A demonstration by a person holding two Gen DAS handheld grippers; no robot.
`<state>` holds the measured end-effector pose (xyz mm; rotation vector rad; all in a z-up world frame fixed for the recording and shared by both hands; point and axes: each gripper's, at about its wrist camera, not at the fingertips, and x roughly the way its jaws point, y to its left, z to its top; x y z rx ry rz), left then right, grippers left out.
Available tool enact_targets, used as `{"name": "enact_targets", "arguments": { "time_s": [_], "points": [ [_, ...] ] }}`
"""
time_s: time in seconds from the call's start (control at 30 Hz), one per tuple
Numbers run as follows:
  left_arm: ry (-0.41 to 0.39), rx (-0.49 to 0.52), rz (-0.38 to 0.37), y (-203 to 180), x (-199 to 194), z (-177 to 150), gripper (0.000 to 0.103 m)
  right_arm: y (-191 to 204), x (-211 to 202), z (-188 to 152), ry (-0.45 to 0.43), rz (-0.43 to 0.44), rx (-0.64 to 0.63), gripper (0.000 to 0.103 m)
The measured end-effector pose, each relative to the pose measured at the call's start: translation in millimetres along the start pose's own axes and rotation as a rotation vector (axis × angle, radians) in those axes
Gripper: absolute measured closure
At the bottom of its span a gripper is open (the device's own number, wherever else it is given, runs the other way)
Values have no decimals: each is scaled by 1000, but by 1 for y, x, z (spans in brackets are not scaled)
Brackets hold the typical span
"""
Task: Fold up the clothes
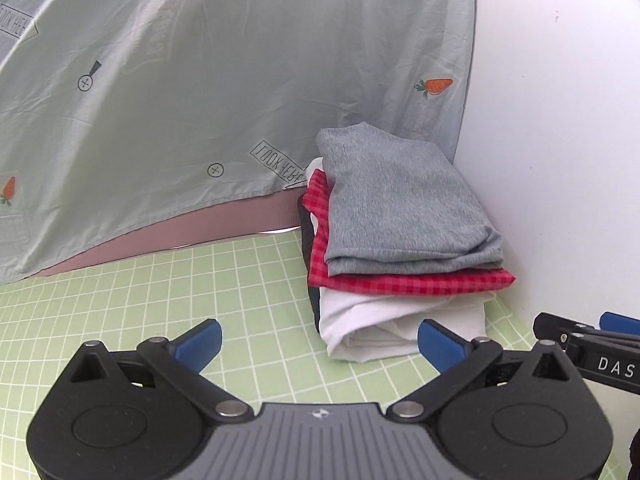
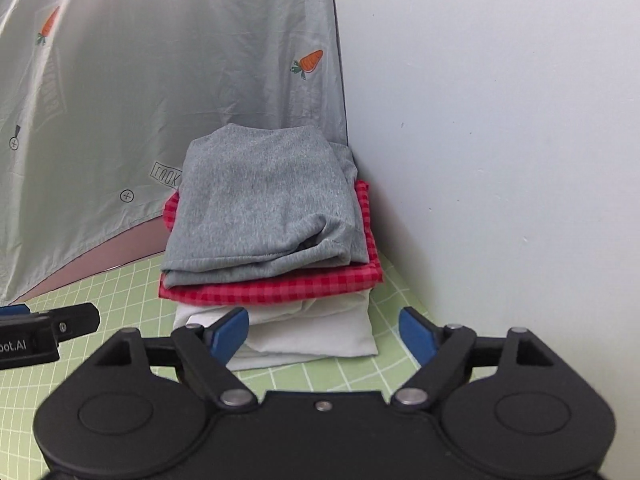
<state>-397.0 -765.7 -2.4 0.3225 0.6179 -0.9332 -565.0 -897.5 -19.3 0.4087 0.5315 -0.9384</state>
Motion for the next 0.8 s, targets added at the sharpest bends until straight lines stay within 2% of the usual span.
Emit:
{"name": "enact_targets", "arguments": {
  "time_s": [0.1,0.17,0.5,0.8],
  "points": [
    [-5,11,-9,0,-24,-17,0,3,-30,-18,-18,-16,-11,3],
    [-2,7,-15,0,-37,-30,0,4,-48,-33,-10,-7,-24,0],
    [39,30,-50,-4,-74,-82,0,-3,-103,-84,27,-32,-54,0],
    [-5,41,-37,-9,-95,-91,0,-8,-125,-95,23,-45,-62,0]
  ]
}}
